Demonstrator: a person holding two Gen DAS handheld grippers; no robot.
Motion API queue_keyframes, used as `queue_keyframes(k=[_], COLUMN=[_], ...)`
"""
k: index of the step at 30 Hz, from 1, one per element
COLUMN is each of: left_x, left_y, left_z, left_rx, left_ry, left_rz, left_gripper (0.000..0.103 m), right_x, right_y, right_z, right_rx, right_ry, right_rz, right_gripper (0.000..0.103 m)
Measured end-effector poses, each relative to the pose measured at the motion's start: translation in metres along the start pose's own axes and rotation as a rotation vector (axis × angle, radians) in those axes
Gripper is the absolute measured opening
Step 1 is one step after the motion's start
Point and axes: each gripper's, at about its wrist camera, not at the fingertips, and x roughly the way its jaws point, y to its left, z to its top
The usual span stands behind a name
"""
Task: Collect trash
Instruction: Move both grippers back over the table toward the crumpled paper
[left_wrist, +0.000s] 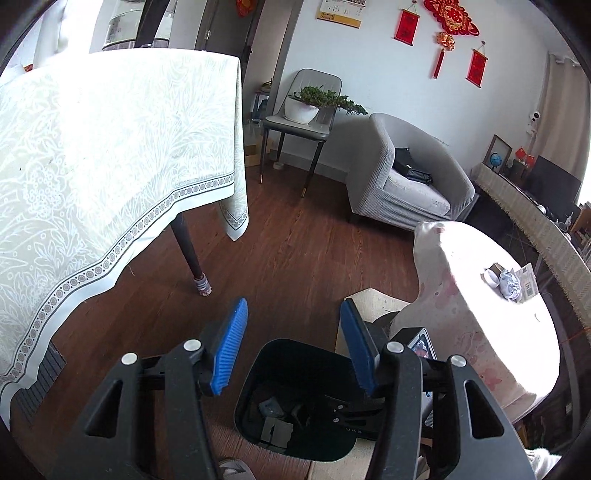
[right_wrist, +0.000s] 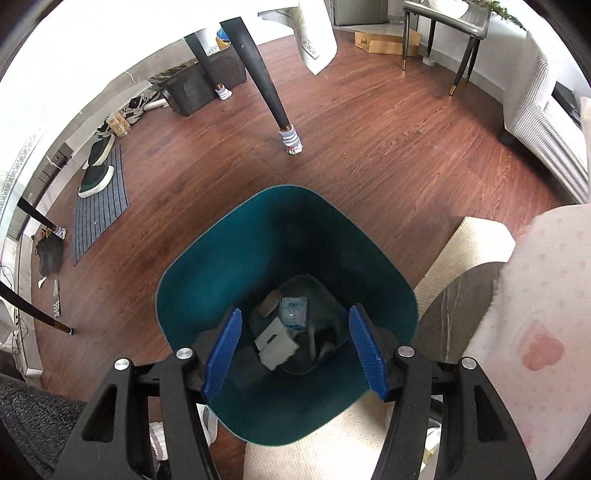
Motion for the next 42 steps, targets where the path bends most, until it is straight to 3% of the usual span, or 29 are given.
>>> queue_keyframes(k=[5,9,14,20,42], left_x=[-0.004,-0.004,-0.010,-0.015,0.050], left_y=[-0.016,-0.032,-0.055,-0.075,-0.220], left_z=[0.005,0.008,0.014,0.021,-0.004], left_rx=[0.025,0.038,0.083,0.081,0.221], left_ry=[-0.015,-0.021,-0.062,-0.108,0.006], left_rz=[-0.006,-0.020,-0.005,-0.027,-0.137], left_gripper=[0.055,0.055,0.055,0.057,0.065], right_x=[-0.022,-0.049,-0.099,-0.159,-0.261], right_y=[-0.003,-0.003,-0.007,-0.020,-0.154], right_z=[-0.004,-0.005,-0.006,-0.012,-0.091], right_rx=[-0.008,-0.027,-0.038,-0.045,0.191], right_ry=[-0.038,-0.097,-0.240,-0.359,-0.503], right_rz=[0.025,0.048,0.061,0.050,-0.171], right_gripper=[0.061,0.053,0.044,0.044,0.044])
